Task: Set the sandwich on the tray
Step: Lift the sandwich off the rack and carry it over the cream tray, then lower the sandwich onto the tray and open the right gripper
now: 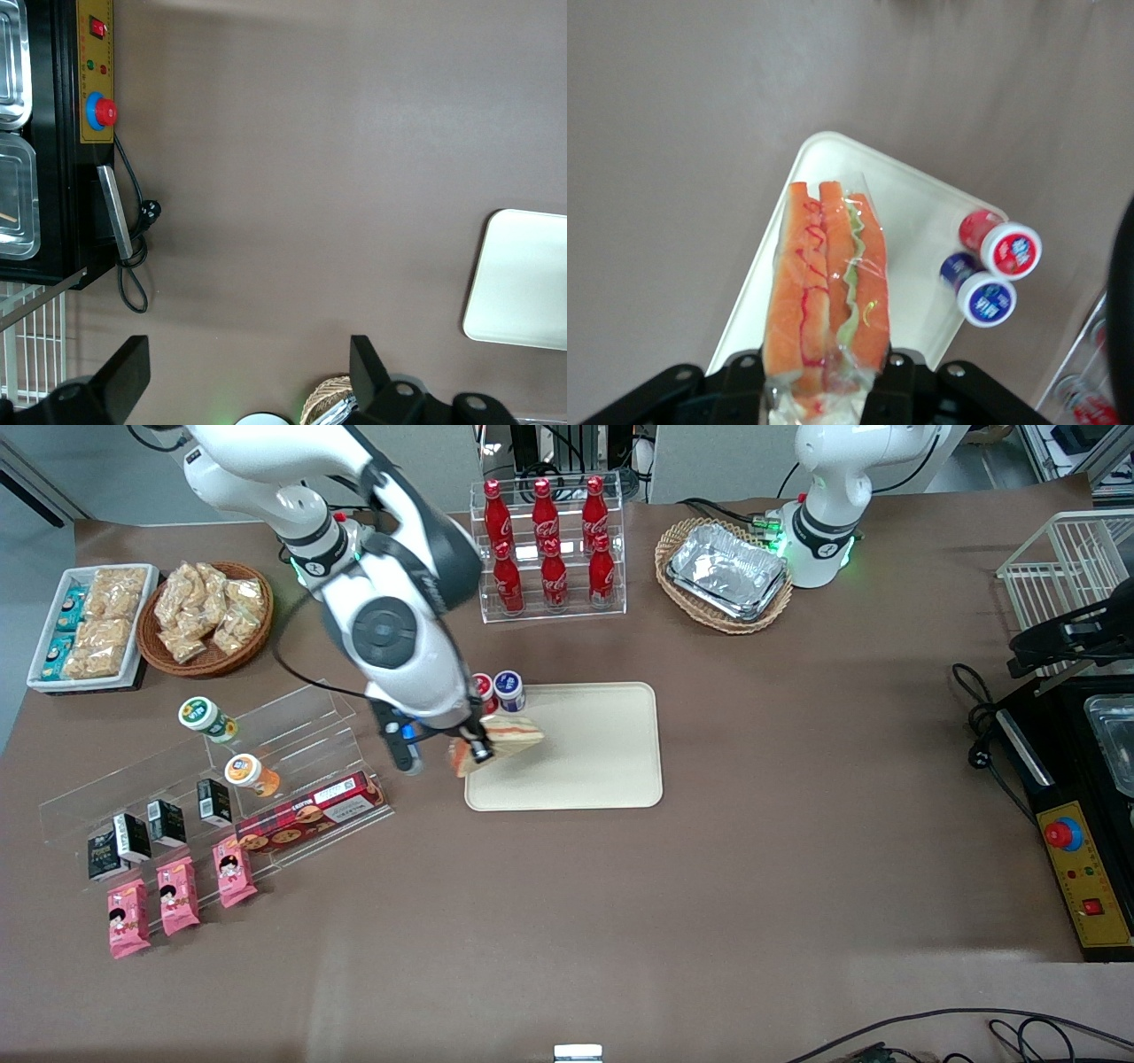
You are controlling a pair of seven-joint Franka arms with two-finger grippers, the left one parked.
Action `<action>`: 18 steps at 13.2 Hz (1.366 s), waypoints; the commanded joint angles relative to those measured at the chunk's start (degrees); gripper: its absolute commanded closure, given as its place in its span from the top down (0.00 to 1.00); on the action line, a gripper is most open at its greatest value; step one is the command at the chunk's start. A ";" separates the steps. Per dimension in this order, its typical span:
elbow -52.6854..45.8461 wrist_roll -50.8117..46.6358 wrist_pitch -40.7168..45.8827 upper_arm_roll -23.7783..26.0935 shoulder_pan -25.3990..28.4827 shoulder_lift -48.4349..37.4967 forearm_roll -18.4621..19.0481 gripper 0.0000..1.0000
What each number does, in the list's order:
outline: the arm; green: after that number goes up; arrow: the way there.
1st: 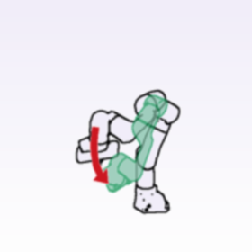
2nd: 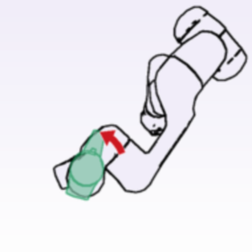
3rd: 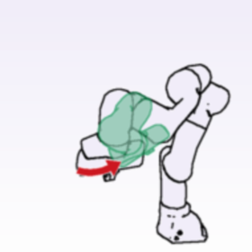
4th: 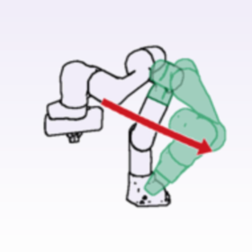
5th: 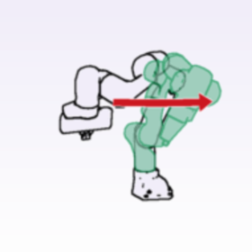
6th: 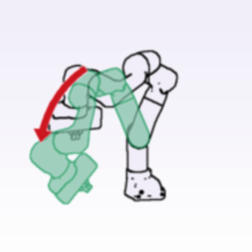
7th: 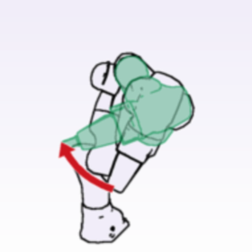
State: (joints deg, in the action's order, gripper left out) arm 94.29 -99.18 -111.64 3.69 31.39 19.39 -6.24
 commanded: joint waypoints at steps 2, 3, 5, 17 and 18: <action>-0.95 -7.41 -6.55 -0.44 4.99 5.74 -0.35 0.46; -0.95 -8.56 -8.31 -0.44 5.69 7.06 0.00 0.45; -0.95 -9.01 -11.65 -0.53 6.05 9.43 0.18 0.45; -0.77 -12.26 -20.80 -0.62 6.58 17.00 0.00 0.45; -0.77 -12.78 -20.90 -0.62 6.93 17.09 0.00 0.45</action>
State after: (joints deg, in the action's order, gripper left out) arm 94.33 -110.05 -131.20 3.22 37.33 35.41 -6.22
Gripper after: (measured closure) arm 0.551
